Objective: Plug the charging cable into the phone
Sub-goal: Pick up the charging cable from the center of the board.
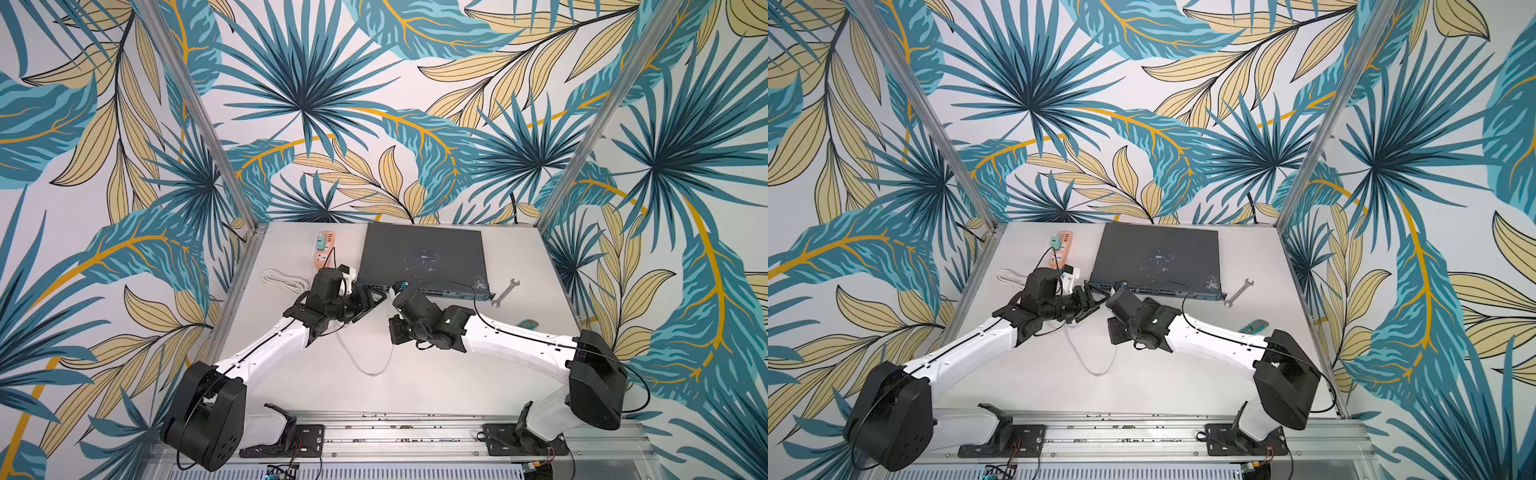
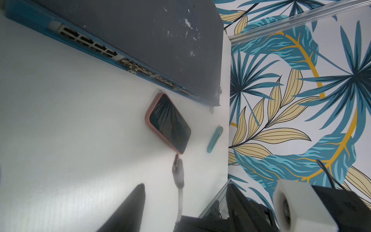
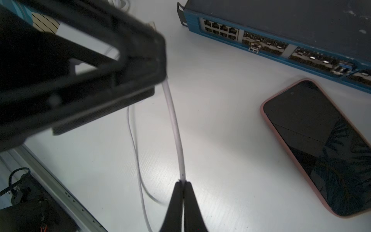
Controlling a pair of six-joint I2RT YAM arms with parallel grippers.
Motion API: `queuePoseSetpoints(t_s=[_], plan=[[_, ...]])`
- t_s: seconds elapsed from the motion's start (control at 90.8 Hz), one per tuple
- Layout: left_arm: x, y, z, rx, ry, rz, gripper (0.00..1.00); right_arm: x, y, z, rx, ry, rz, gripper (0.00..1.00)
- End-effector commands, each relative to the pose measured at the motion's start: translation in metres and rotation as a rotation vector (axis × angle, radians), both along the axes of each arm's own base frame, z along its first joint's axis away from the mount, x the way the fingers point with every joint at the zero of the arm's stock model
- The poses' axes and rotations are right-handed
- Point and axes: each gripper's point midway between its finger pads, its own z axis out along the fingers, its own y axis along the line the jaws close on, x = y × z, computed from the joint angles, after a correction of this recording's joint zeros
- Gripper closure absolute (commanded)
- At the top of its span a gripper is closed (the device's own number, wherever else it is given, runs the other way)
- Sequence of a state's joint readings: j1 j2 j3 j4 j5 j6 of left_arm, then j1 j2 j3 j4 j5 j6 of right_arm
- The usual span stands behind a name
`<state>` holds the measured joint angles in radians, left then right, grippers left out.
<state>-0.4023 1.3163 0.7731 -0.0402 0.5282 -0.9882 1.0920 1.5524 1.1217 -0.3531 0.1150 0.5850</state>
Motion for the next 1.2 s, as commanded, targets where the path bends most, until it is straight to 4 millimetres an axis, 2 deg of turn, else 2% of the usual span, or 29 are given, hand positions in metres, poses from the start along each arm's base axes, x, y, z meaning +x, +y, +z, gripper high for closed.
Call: queuePoseSetpoints(t_s=[0.0, 0.364, 0.441, 0.551, 0.65, 0.738, 0.815, 1.036, 1.19], plan=[[0.004, 0.000, 0.000, -0.017, -0.018, 0.006, 0.39, -0.004, 0.004, 0.014, 0.047, -0.020, 0.036, 1.00], [0.011, -0.002, 0.010, -0.051, -0.047, 0.025, 0.61, -0.012, 0.001, 0.015, 0.071, 0.000, 0.056, 1.00], [0.011, -0.003, 0.012, -0.058, -0.053, 0.021, 0.73, -0.013, 0.000, 0.013, 0.069, 0.005, 0.056, 1.00], [0.011, -0.004, 0.013, -0.068, -0.058, 0.014, 1.00, -0.013, 0.001, 0.012, 0.068, 0.006, 0.058, 1.00], [0.009, -0.004, 0.013, -0.060, -0.057, 0.008, 1.00, -0.013, 0.003, 0.011, 0.065, 0.005, 0.063, 0.99], [0.007, -0.004, 0.014, -0.050, -0.056, 0.000, 1.00, -0.010, 0.004, 0.013, 0.066, -0.007, 0.073, 0.71], [0.006, -0.003, 0.015, -0.042, -0.058, -0.003, 1.00, -0.006, 0.007, 0.019, 0.076, -0.028, 0.078, 0.60], [-0.001, -0.002, 0.017, -0.031, -0.060, -0.013, 1.00, 0.013, 0.015, 0.025, 0.093, -0.046, 0.088, 0.57], [-0.004, -0.003, 0.019, -0.034, -0.064, -0.015, 1.00, 0.019, 0.028, 0.024, 0.077, -0.050, 0.126, 0.57]])
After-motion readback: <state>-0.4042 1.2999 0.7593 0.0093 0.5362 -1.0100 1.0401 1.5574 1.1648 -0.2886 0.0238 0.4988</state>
